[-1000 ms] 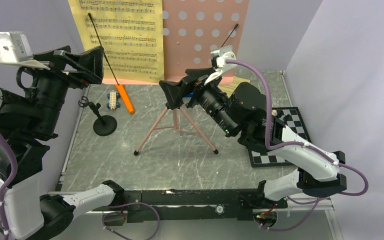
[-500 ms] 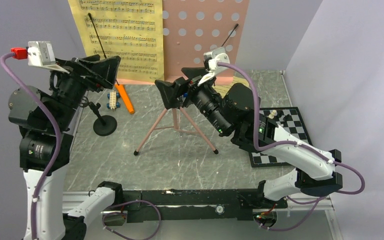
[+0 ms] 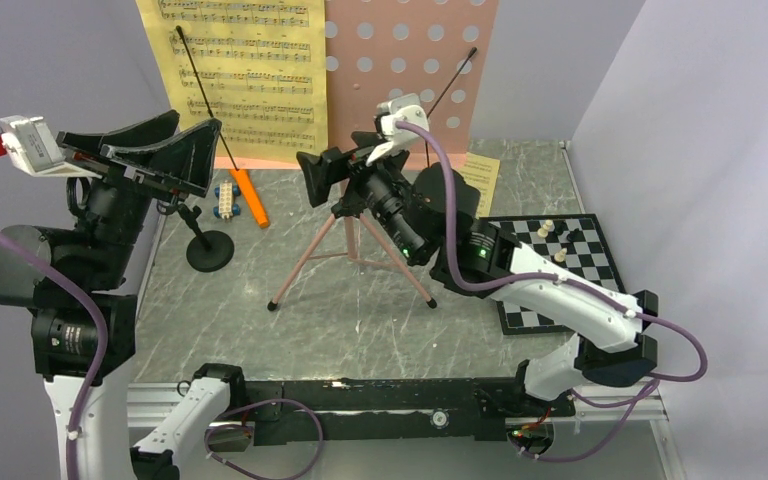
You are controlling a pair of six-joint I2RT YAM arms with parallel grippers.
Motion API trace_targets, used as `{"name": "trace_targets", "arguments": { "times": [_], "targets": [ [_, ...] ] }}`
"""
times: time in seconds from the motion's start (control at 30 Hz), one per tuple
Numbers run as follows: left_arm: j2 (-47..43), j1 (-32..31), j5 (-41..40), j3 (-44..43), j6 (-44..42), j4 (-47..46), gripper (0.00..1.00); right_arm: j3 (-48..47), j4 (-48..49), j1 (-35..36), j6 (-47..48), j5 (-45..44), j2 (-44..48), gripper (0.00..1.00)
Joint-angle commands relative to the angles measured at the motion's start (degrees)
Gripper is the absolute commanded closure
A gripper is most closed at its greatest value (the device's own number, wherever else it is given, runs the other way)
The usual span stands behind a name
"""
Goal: Pack up the instrument practice props
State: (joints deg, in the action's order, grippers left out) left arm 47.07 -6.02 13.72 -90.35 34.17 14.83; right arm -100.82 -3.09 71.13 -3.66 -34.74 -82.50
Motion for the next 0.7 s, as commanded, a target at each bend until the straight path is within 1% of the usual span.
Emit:
{"name": "trace_targets", "arguments": {
  "times": [0.0,0.2,0.37,0.47,0.67],
  "targets": [
    [0.15,0.31,0.6,-0.47,0.85,-1.97,0.07,-4.92,-0.1,-1.23,-1.6,-0.31,-2.66,0.06],
    [0.12,0.31,0.82,0.42,0.37,-1.8,0.08,-7.69,-2.44,-3.36,-3.47,0.3,-5.07,0.07],
    [0.75,0.31,1.42,0.83,0.53,-2.15,0.09,-8.19,-2.58,-4.71,-4.65,2.87,-5.81,0.09],
    [0.99,0.31,1.66,0.89,0.62,-2.51,0.1,-8.32,-2.15,-4.88,-4.73,4.44,-6.07,0.13],
    [1.35,0.31,1.84,0.88,0.8,-3.31,0.11,-10.38,-3.44,-5.17,-4.79,6.22,-7.61,0.24]
  ]
}}
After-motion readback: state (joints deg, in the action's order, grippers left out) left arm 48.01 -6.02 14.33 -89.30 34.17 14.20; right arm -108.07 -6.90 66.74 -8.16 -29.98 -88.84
